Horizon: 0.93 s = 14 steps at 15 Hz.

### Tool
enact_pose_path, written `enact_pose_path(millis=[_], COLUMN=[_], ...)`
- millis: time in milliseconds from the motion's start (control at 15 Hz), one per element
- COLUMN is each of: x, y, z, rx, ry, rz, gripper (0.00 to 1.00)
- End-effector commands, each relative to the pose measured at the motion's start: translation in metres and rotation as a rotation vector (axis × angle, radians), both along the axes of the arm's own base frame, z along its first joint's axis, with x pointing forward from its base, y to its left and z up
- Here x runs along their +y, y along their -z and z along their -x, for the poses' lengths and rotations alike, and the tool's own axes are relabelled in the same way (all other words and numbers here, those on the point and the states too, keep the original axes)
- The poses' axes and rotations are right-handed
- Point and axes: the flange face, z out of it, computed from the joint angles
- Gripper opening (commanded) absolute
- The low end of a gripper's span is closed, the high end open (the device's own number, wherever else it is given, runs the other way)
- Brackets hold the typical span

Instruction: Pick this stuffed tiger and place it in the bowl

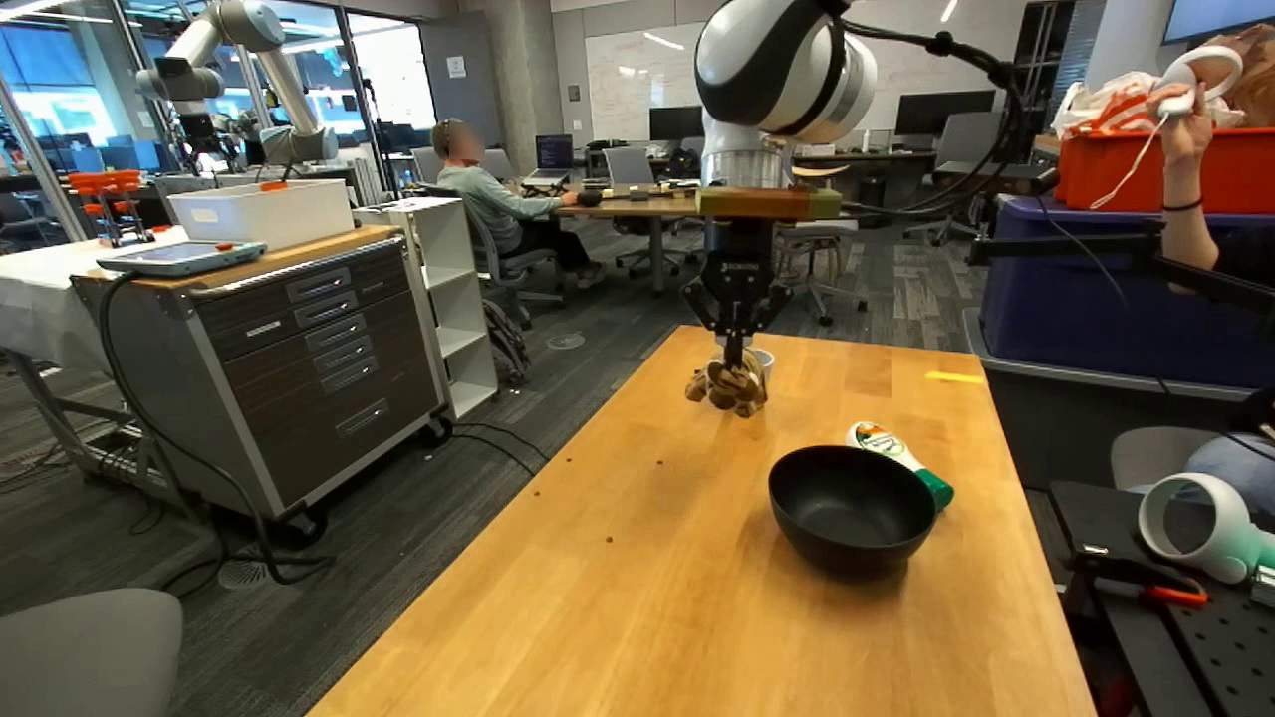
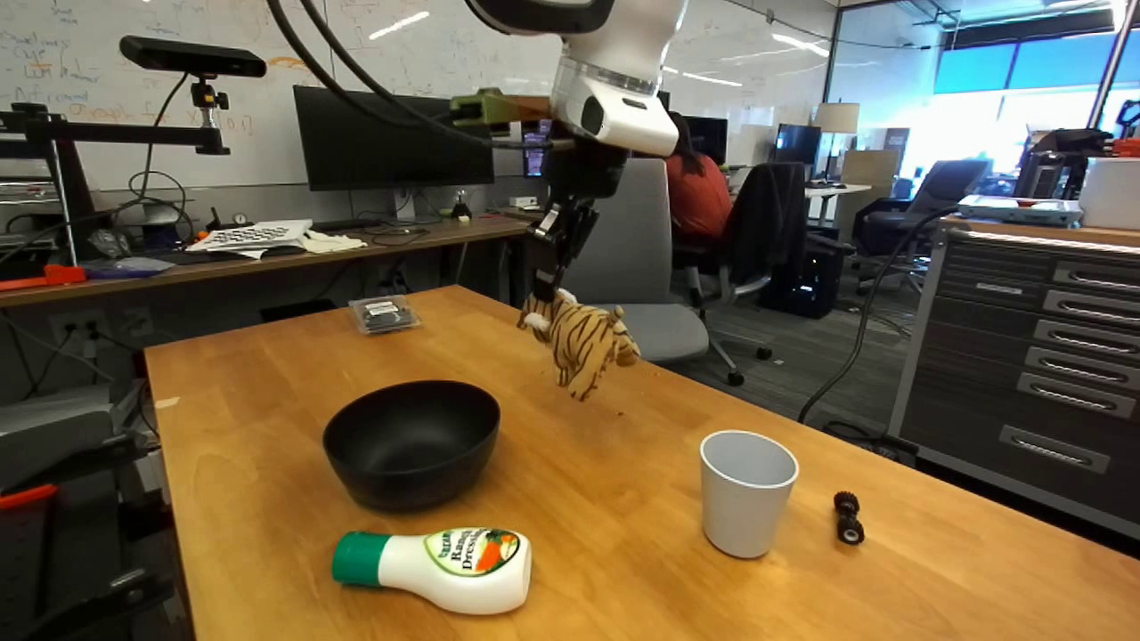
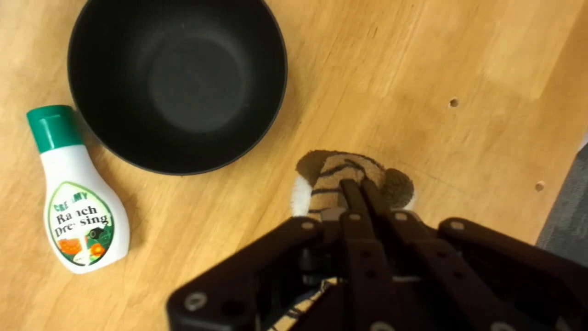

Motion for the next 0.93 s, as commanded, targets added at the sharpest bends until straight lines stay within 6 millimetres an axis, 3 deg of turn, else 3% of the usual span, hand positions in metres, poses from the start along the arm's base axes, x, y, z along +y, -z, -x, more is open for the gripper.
enact_pose_path(millis=[0, 333, 867], x=[0.007, 0.002, -0.036], y=[-0.032, -0.040, -0.019], z=[0.012, 0.034, 0.053], rx=[-0.051, -0.005, 0.101], ry=[-0.094, -0.293, -0.576], rz=[-0.151, -0.321, -0.615], gripper=[0.01, 0.01, 0.01])
